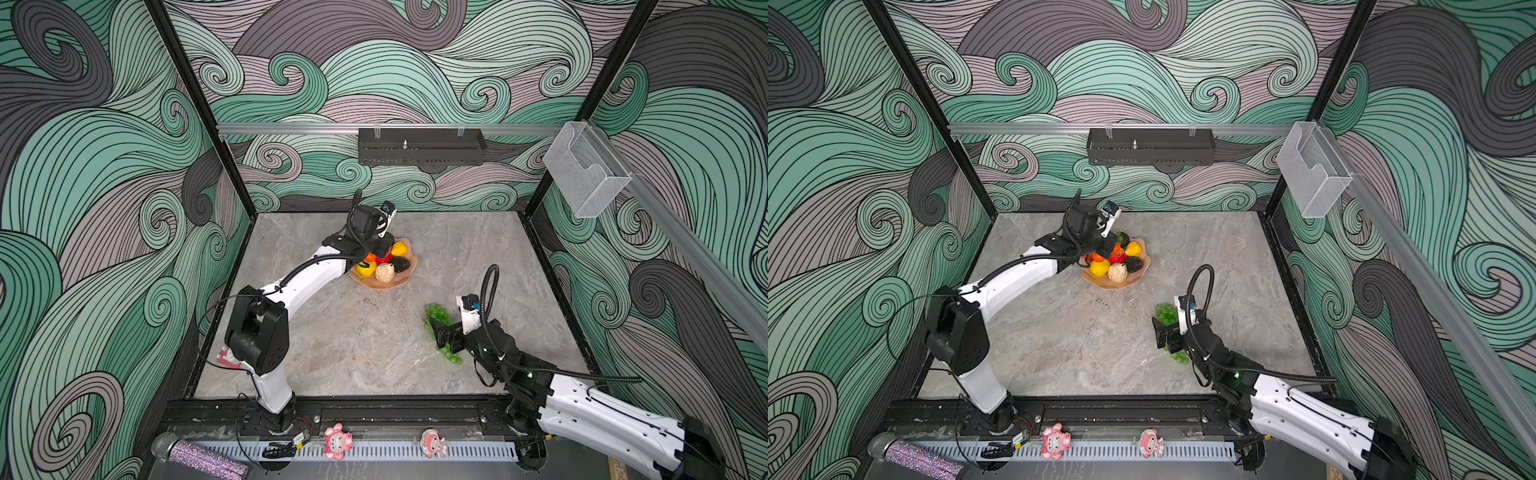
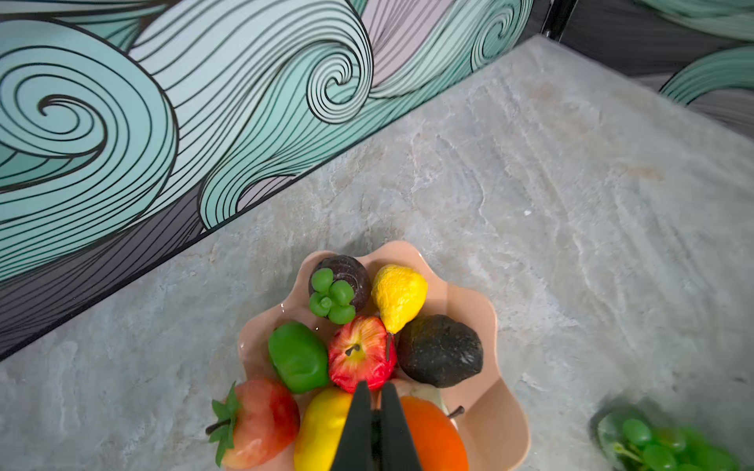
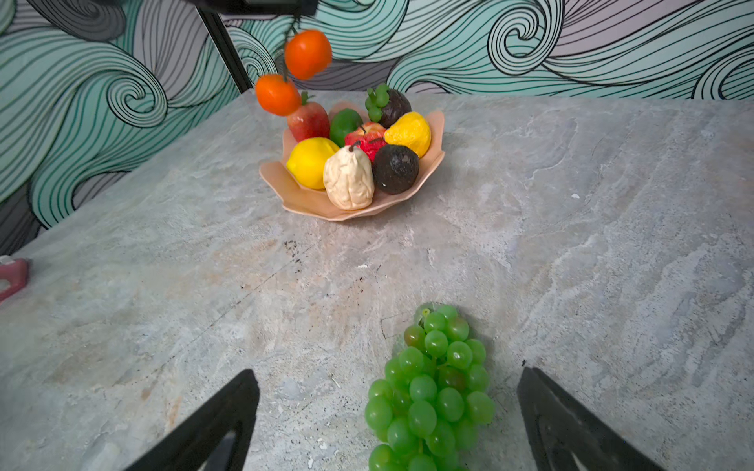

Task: Place and organize the fake fruits in the fruit bowl
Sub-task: 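Carry the tomatoes to the pink bowl with the left gripper while right withdraws, then lower the tomatoes into the pink bowl and open the left gripper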

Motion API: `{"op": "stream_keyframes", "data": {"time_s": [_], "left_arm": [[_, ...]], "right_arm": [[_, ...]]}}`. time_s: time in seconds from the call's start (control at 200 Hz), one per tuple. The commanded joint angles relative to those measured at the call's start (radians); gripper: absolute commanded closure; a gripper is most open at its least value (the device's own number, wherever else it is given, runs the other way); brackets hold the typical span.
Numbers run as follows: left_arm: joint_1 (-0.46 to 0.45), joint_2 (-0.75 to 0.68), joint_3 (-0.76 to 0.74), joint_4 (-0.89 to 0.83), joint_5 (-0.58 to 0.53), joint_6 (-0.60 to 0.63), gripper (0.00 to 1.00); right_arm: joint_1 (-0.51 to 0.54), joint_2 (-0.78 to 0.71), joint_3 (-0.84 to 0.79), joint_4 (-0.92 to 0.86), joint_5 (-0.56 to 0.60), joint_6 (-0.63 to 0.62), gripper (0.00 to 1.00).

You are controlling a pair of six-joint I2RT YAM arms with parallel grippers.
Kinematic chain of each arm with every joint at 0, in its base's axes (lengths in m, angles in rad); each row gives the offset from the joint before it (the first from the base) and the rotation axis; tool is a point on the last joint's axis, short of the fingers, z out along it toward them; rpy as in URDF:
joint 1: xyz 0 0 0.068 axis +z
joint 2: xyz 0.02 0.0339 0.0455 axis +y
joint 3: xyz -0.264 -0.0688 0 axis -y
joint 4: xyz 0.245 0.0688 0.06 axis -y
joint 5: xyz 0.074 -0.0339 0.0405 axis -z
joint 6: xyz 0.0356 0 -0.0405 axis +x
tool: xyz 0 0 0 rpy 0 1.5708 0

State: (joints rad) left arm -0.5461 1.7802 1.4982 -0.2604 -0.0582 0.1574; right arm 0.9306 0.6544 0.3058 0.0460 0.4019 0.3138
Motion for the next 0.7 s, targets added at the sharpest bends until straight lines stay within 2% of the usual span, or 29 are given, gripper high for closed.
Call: {"op": "stream_keyframes", "data": {"time_s": [0.0,0.28,0.695], "left_arm": [[0.0,0.07,0.091,0.016,0.019,0.149,1.0],[0.0,0.224,0.221,-0.044,0.008,0.263,1.0],[0.0,0.294,0.243,-0.095,-0.013,0.334,1.0]], "right_arm": [[-0.008,-0.032,-0.015,0.02,0.007,-0.002,0.01],[-0.015,-0.061,-0.022,0.015,0.005,0.006,0.01],[-0.02,-0.047,-0.02,0.021,0.001,0.011,0.01]]}}
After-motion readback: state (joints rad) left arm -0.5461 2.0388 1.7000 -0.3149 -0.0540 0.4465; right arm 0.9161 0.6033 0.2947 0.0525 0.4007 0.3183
